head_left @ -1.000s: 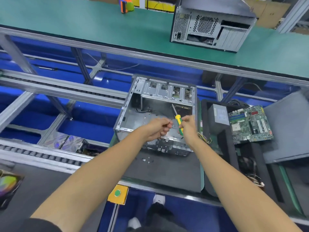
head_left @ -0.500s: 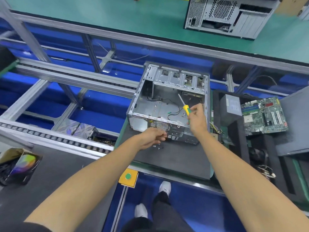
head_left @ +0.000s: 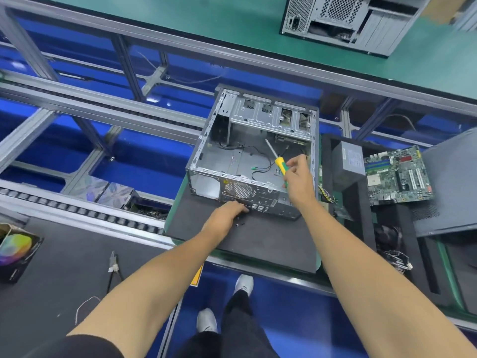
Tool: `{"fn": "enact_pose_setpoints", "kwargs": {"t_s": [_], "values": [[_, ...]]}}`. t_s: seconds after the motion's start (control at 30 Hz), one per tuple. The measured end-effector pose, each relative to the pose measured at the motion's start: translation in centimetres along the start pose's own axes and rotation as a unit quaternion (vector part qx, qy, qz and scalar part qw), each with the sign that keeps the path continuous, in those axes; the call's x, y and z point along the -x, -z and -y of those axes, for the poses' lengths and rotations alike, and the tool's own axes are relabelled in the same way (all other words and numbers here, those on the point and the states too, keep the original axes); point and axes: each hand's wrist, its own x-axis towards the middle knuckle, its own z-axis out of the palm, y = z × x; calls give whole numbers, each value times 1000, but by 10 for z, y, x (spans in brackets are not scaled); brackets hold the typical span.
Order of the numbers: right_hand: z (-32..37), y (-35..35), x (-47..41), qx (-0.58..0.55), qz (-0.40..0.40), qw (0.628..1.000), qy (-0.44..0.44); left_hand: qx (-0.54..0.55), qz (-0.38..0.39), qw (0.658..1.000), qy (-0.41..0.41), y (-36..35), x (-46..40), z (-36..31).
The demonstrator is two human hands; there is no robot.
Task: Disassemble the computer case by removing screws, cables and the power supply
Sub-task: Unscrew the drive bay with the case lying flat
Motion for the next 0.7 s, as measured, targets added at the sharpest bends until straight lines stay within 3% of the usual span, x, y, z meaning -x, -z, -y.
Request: {"fn": "enact_pose_setpoints", "kwargs": {"t_s": [0.07,0.13,0.53,0.7], "values": [[0,0,0,-4,5,1000,2,-75,3,995,-68,-2,-1,7],[1,0,0,-7,6,1000,2,-95,-9,992,-87,-4,-1,13],[-3,-2,-2,-36,8,999,-20,-92,-36,986,-135,-18,-13,34],[0,0,-2,-82,-30,996,-35,-104,-43,983,-145,-18,-16,38]]}}
